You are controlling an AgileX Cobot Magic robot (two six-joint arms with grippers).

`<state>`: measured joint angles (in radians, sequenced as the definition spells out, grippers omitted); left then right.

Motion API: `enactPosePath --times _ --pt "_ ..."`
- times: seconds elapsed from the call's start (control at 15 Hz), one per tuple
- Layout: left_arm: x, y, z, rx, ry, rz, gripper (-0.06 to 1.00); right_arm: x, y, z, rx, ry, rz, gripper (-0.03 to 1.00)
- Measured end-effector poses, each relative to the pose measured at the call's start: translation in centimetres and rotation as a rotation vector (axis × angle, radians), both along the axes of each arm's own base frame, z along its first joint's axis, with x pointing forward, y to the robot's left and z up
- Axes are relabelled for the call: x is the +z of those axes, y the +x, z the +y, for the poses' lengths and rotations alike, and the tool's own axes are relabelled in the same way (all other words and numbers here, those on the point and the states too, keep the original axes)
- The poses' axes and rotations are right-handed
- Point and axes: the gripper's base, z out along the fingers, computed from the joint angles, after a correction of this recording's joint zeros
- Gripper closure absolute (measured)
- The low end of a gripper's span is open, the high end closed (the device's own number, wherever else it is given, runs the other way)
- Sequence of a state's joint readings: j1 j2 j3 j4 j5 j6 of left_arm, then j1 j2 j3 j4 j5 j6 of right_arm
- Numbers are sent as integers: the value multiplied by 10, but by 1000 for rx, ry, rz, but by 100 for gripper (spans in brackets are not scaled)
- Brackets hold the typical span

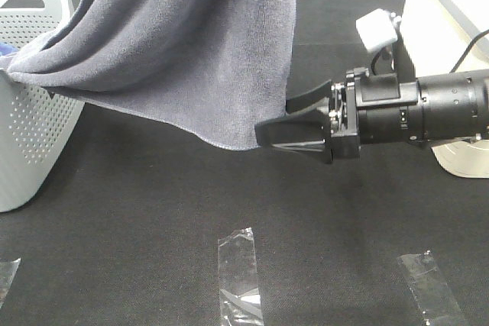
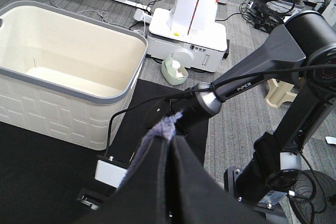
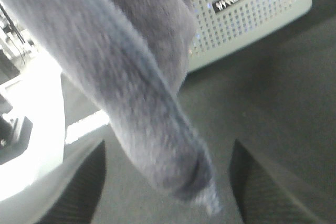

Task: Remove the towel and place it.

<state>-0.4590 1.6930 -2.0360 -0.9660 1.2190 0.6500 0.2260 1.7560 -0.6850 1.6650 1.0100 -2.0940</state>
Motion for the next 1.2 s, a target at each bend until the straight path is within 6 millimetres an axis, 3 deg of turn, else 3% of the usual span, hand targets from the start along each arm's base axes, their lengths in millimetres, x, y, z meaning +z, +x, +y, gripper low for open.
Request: enactPosePath --times 0.13,0.4,0.87,1.2 --pt "0 0 0 0 0 0 94 -1 0 0 2 -7 2 43" --pt "0 0 0 0 0 0 94 4 -1 -1 6 -9 -16 49" --pt "0 0 0 0 0 0 94 7 -5 -1 17 -28 13 96" --pt "-5 4 3 54 59 17 94 5 -3 -3 -71 -47 215 97"
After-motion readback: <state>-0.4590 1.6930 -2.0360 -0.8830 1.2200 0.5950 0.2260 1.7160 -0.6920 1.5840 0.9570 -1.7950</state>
